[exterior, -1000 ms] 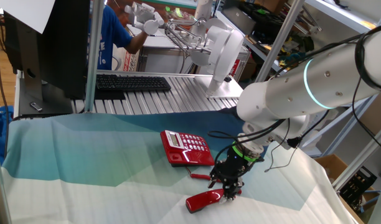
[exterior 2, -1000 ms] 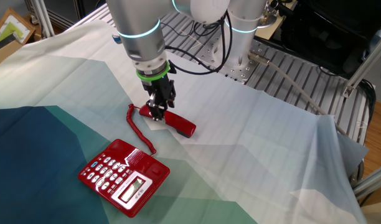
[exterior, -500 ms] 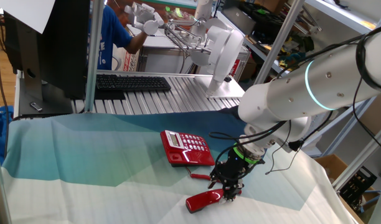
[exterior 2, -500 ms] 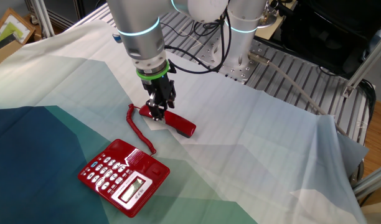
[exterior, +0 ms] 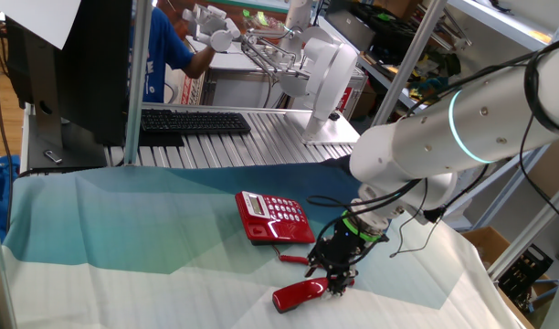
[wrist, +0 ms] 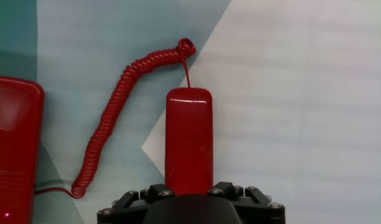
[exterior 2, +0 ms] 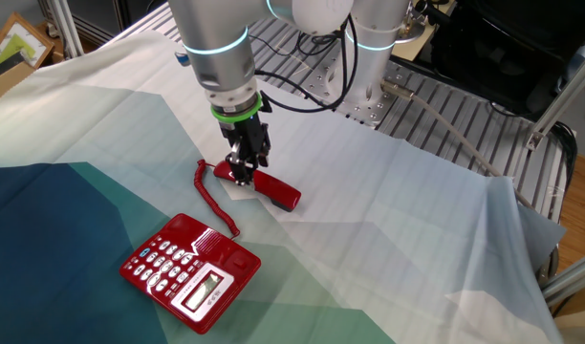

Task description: Place the handset of the telephone on the corresponding phone cradle

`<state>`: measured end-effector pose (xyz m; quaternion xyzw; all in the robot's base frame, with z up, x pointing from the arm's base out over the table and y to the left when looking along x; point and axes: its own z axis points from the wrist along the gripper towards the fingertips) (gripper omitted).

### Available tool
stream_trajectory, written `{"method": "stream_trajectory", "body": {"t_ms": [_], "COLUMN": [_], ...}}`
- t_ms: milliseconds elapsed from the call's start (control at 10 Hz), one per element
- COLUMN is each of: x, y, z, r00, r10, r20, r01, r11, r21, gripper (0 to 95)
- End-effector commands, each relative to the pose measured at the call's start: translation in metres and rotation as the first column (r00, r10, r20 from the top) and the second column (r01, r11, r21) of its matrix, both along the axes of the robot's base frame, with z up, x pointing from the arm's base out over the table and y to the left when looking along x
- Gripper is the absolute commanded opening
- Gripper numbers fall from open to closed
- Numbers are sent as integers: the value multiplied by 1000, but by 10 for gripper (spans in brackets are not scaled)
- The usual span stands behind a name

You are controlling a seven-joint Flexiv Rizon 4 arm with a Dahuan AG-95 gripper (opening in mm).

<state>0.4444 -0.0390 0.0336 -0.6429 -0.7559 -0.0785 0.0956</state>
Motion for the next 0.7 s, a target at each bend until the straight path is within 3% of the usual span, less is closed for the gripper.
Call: {"method": "stream_trajectory", "body": {"t_ms": [100, 700], "x": [0, 1], "y": [0, 0], "z": [-1, -5], "r00": [999, 999], "r10": [33, 26], "r20": [6, 21], "r01": [-33, -25], "r11": [999, 1000], "r21": [-12, -16], "gripper": [570, 570]}}
